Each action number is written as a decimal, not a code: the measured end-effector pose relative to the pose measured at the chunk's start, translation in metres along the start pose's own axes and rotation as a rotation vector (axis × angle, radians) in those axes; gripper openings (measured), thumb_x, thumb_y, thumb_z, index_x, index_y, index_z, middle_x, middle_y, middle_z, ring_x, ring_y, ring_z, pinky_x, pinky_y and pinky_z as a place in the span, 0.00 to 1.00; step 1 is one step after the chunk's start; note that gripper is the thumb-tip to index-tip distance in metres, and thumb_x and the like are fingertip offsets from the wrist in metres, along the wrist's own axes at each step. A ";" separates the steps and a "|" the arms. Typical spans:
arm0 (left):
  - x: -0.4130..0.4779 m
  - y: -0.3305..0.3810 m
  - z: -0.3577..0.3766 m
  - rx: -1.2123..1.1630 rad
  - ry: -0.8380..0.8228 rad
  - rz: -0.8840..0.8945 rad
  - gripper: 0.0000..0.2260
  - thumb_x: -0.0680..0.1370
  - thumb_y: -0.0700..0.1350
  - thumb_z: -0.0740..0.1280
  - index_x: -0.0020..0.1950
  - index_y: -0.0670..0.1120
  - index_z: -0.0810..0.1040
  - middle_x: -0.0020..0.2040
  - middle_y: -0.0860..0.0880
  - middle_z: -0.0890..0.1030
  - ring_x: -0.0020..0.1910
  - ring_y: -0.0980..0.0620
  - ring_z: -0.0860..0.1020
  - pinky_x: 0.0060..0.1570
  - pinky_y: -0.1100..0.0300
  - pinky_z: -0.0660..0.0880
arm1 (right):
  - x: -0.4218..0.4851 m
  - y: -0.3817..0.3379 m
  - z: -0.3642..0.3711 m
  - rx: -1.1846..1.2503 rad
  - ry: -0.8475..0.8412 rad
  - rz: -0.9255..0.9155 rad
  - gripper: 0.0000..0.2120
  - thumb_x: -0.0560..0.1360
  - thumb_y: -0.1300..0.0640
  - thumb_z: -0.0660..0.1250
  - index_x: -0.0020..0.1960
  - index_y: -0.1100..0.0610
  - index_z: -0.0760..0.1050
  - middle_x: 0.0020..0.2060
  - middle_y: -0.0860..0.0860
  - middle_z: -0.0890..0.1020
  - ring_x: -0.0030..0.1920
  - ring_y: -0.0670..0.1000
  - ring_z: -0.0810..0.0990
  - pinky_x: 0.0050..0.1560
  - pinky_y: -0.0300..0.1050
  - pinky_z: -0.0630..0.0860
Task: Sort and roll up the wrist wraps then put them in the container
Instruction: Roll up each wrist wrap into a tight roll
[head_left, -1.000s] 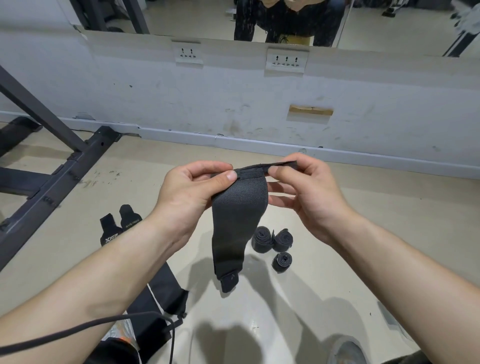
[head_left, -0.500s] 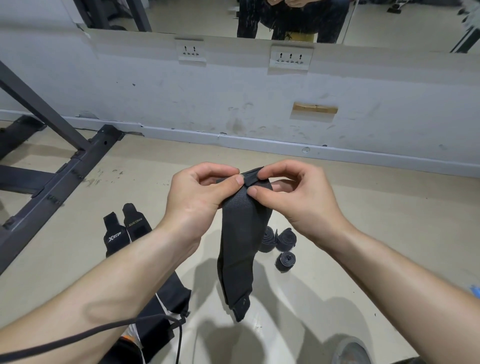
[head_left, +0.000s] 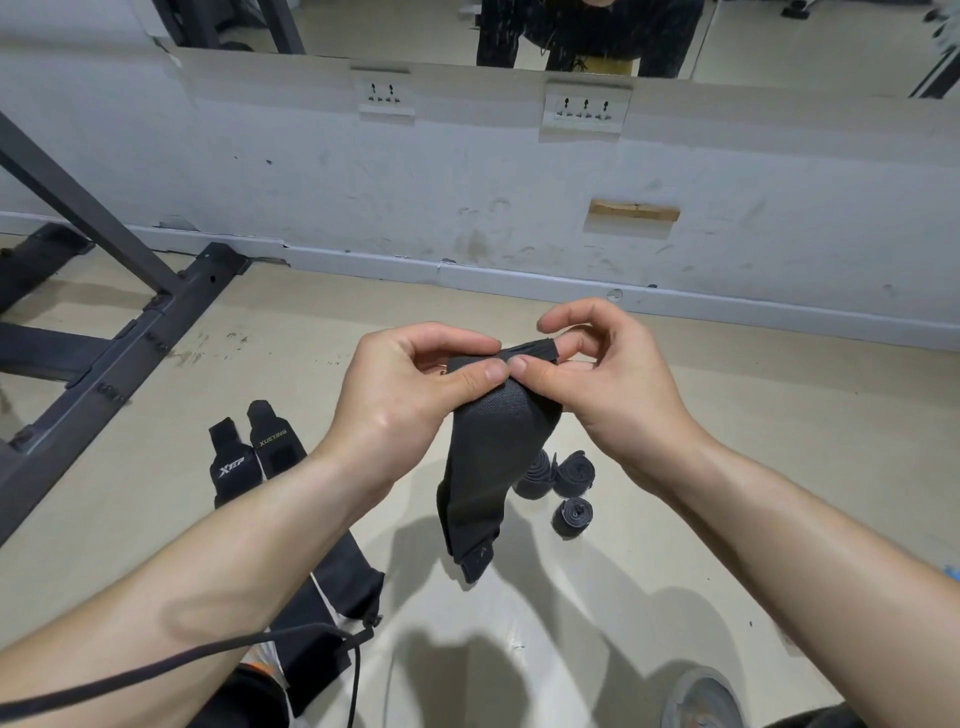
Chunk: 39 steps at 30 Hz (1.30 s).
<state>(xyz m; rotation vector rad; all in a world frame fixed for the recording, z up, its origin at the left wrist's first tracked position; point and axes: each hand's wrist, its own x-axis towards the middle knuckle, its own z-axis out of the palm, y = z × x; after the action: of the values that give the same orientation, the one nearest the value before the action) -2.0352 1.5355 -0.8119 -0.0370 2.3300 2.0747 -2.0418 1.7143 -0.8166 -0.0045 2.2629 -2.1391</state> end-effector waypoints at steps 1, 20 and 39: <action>0.000 0.001 0.000 0.020 -0.004 0.017 0.06 0.71 0.40 0.79 0.45 0.49 0.86 0.41 0.56 0.87 0.43 0.60 0.83 0.46 0.68 0.76 | 0.000 0.000 0.000 -0.001 -0.013 0.015 0.14 0.70 0.62 0.80 0.51 0.53 0.78 0.35 0.46 0.80 0.33 0.47 0.82 0.35 0.39 0.76; 0.001 -0.003 -0.001 -0.037 -0.072 -0.009 0.06 0.77 0.39 0.74 0.53 0.46 0.81 0.42 0.52 0.85 0.42 0.56 0.83 0.43 0.66 0.77 | 0.005 0.000 -0.002 0.235 -0.286 0.081 0.08 0.79 0.69 0.66 0.49 0.56 0.74 0.39 0.55 0.84 0.37 0.54 0.80 0.39 0.43 0.76; 0.005 -0.002 -0.005 -0.109 -0.103 -0.051 0.12 0.68 0.34 0.78 0.38 0.51 0.85 0.41 0.50 0.83 0.44 0.50 0.81 0.48 0.59 0.78 | 0.005 -0.003 0.003 0.425 -0.248 0.245 0.08 0.75 0.71 0.68 0.42 0.62 0.82 0.38 0.55 0.84 0.40 0.52 0.84 0.47 0.43 0.83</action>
<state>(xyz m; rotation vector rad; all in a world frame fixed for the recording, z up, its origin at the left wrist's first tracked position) -2.0399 1.5303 -0.8135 0.0080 2.1343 2.1233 -2.0464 1.7114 -0.8143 0.0141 1.5602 -2.2863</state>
